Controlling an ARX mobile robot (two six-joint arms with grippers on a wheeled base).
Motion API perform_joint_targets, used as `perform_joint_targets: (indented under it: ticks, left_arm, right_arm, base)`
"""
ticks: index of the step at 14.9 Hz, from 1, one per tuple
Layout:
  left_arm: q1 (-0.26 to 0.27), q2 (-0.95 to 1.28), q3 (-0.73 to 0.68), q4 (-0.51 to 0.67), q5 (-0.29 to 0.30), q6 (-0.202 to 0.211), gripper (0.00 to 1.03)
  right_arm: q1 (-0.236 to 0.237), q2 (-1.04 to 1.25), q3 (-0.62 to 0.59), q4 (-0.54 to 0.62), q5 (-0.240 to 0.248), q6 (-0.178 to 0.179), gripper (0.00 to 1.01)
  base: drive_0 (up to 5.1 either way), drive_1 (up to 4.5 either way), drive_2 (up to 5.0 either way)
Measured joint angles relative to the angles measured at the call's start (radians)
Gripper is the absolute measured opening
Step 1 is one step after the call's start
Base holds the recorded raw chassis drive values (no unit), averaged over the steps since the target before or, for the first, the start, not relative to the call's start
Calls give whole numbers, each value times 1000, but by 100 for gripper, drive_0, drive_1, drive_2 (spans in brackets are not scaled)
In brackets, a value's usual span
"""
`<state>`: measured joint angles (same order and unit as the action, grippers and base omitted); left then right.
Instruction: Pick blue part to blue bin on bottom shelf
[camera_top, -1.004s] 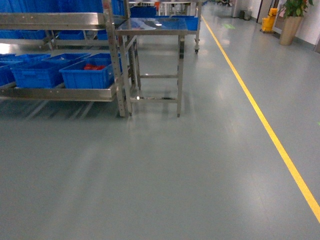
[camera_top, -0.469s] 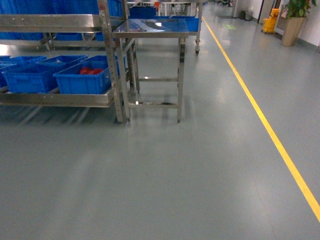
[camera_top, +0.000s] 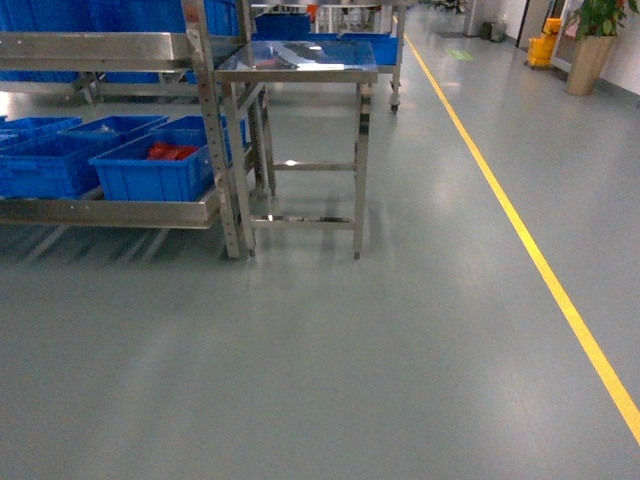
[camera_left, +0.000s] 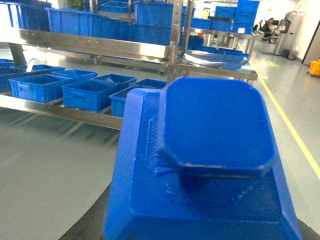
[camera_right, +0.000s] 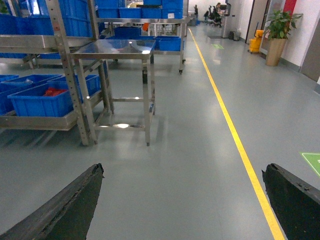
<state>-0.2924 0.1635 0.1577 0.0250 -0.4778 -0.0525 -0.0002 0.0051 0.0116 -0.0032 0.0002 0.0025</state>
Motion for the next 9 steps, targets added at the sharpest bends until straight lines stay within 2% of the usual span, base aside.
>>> perform_joint_targets:
  ticks: [9]
  left_arm:
    - [0,0,0,-2,-1,0,44]
  right_arm:
    - [0,0,0,-1,0,0,98]
  base:
    - [11,420,-398]
